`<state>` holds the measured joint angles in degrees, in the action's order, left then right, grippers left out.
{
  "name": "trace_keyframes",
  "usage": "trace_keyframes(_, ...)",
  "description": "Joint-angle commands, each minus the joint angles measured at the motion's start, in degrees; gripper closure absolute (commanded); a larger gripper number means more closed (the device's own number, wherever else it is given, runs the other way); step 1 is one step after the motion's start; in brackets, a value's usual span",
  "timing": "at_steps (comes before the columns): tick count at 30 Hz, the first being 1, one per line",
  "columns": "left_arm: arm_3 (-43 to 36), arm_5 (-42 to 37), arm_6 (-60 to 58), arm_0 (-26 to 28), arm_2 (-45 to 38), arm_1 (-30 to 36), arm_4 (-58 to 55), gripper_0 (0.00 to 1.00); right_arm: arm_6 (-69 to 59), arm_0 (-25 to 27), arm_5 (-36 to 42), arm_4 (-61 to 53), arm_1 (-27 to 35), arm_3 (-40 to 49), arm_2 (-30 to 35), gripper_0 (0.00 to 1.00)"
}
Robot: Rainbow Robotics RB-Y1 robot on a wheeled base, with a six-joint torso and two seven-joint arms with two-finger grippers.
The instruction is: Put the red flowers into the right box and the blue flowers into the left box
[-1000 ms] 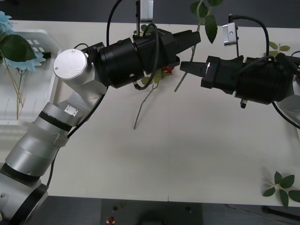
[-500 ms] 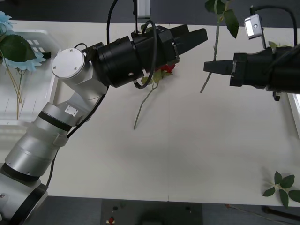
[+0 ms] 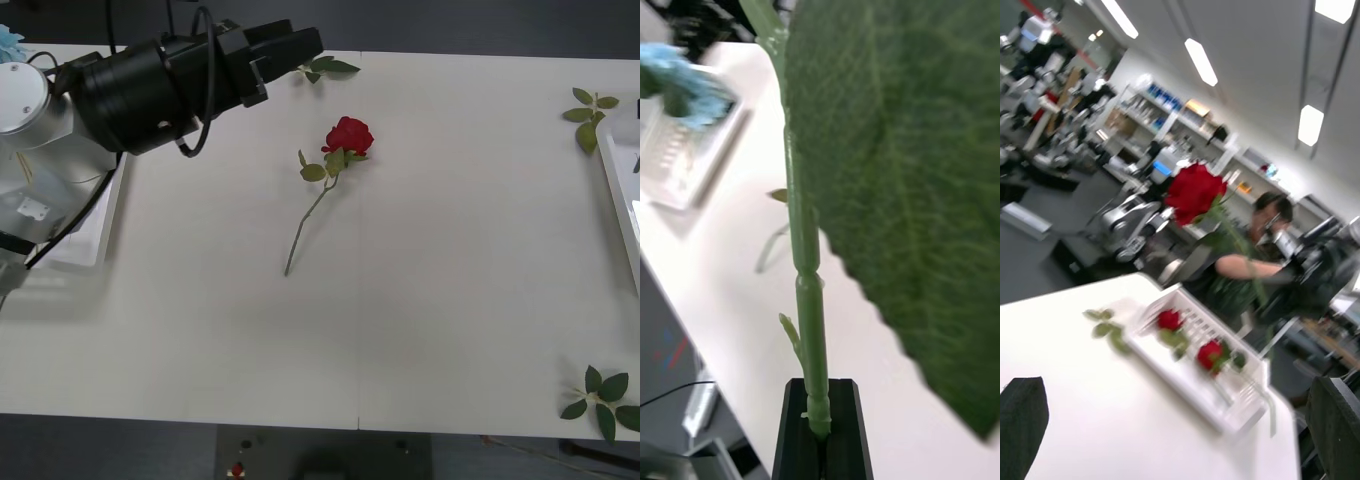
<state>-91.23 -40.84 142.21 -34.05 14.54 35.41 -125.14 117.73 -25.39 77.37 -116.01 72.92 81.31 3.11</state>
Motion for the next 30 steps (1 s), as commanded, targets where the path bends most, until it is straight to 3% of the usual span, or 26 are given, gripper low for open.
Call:
trace_keyframes(1, -1.93, -0.21, -8.01, 2.67, -0.21, 8.00, 3.76, 0.00, -4.71, -2.12, -0.12, 5.71, 7.32, -0.28, 0.76, 1.00)
trace_keyframes(8, -2.11, -0.91, -27.43, 3.55, 1.98, 15.83, 20.20, 0.00, -14.29, -2.03, 2.25, 18.63, 13.65, -3.09, 0.76, 1.00)
trace_keyframes(14, -2.55, -7.94, -47.03, 1.44, 2.25, 15.91, 39.01, 0.00, -19.73, -2.03, 5.42, 30.59, 14.26, -8.01, 0.76, 1.00)
trace_keyframes(22, -7.56, -27.19, -75.95, -3.74, 2.33, 9.76, 63.79, 0.00, -19.82, -1.24, 2.34, 44.38, 10.22, -15.39, 0.67, 1.00)
trace_keyframes(30, -7.73, -39.49, -88.16, -9.63, 3.83, 0.36, 77.33, 0.00, -18.94, 1.57, -6.71, 53.09, 5.30, -20.49, 0.67, 1.00)
